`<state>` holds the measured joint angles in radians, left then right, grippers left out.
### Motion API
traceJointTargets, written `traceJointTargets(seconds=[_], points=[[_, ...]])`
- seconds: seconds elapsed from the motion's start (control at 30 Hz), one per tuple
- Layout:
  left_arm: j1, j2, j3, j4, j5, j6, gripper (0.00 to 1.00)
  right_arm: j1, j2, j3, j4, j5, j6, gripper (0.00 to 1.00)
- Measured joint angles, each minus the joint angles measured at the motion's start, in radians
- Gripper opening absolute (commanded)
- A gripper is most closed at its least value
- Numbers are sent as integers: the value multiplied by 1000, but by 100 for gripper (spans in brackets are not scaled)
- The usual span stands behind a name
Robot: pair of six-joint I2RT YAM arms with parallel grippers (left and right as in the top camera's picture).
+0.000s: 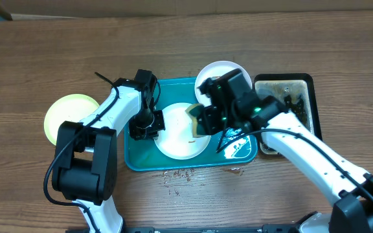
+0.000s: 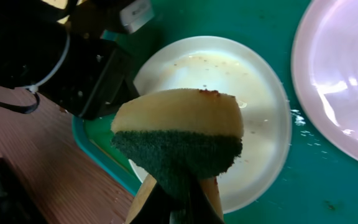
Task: Clean dirty plates on tray and stack at the side
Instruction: 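Scrub the white plate again with the sponge in the right gripper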
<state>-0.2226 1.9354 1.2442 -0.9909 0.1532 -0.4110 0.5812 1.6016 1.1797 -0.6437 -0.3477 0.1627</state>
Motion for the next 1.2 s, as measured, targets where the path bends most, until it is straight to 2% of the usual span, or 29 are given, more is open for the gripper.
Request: traceJointTargets(seconds=[0.43, 0.97, 1.2], points=[[0, 0, 0, 0, 0, 0, 4, 103, 225, 0, 111, 50, 127, 4], [0, 0, 0, 0, 0, 0, 4, 109, 328, 0, 147, 95, 166, 4], [0, 0, 0, 4, 2, 0, 4, 118, 328, 6, 151, 232, 211, 4]])
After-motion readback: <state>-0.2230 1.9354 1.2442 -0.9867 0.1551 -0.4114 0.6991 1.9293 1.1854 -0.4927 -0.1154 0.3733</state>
